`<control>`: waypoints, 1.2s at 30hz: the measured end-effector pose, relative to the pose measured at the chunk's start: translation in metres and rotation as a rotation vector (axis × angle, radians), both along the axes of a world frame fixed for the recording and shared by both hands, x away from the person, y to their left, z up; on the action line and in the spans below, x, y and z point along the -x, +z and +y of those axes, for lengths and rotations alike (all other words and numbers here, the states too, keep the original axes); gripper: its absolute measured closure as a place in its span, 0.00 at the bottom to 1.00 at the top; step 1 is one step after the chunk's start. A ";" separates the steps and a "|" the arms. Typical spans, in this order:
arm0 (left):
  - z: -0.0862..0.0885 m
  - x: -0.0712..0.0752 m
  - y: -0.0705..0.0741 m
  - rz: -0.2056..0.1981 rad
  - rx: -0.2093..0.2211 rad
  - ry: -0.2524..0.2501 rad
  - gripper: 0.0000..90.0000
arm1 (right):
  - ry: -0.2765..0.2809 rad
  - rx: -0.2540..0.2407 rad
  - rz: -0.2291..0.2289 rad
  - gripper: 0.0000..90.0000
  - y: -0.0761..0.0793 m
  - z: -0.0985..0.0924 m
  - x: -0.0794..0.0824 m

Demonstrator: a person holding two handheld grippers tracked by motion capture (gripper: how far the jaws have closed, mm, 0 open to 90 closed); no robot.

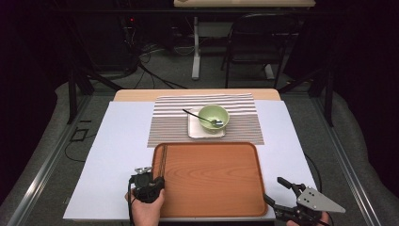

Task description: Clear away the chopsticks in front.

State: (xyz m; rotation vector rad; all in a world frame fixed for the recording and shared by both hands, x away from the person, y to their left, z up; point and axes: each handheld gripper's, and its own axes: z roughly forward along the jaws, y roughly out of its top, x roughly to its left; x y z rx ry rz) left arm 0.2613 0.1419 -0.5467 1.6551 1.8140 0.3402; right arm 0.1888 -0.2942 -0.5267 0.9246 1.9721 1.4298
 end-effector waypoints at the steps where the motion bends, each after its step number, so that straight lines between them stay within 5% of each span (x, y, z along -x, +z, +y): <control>1: 0.000 0.000 0.000 -0.003 0.002 0.004 0.92 | 0.000 -0.001 0.001 0.29 0.000 0.000 0.000; 13: 0.001 0.000 0.010 -0.024 0.018 -0.018 0.84 | 0.000 -0.002 0.005 0.29 0.000 0.000 0.000; 19: 0.001 -0.004 0.016 -0.039 0.030 -0.039 0.68 | 0.001 0.001 0.001 0.29 0.000 0.000 0.000; 22: -0.001 -0.006 0.021 -0.101 0.000 -0.061 0.58 | 0.001 0.001 0.002 0.29 0.000 0.000 -0.001; 30: -0.002 -0.016 0.032 -0.196 -0.003 -0.116 0.41 | 0.001 0.000 0.003 0.29 0.000 0.000 -0.001; 36: -0.002 -0.021 0.038 -0.213 -0.019 -0.121 0.35 | 0.001 -0.003 0.006 0.29 0.000 0.000 -0.001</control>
